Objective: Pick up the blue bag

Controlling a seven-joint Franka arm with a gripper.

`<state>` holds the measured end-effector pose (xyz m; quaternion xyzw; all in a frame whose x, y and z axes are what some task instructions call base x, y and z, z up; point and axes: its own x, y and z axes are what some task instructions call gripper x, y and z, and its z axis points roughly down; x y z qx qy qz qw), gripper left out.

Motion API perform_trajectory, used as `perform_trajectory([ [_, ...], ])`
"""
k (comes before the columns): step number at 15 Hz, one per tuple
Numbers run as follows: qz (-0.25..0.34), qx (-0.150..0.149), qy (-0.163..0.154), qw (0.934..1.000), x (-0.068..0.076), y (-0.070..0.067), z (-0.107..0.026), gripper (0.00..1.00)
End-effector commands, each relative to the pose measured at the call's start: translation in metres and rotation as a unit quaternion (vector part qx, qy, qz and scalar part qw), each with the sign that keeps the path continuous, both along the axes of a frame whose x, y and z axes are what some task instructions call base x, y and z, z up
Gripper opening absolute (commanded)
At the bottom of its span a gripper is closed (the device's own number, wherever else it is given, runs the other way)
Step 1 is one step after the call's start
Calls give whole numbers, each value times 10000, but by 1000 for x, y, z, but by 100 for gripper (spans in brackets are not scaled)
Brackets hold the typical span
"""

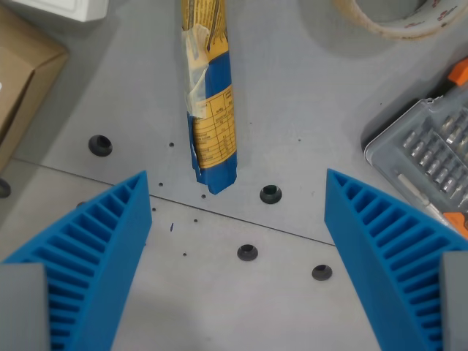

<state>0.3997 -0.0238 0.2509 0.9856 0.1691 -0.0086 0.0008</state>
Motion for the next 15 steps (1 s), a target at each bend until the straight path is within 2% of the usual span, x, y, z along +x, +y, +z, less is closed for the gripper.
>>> perform_trajectory([
  [1,3,0,-36,10000,1,0,3,100],
  [9,46,-4,-46,10000,1,1,1,100],
  [15,151,-9,-115,9998,2,3,-7,100],
])
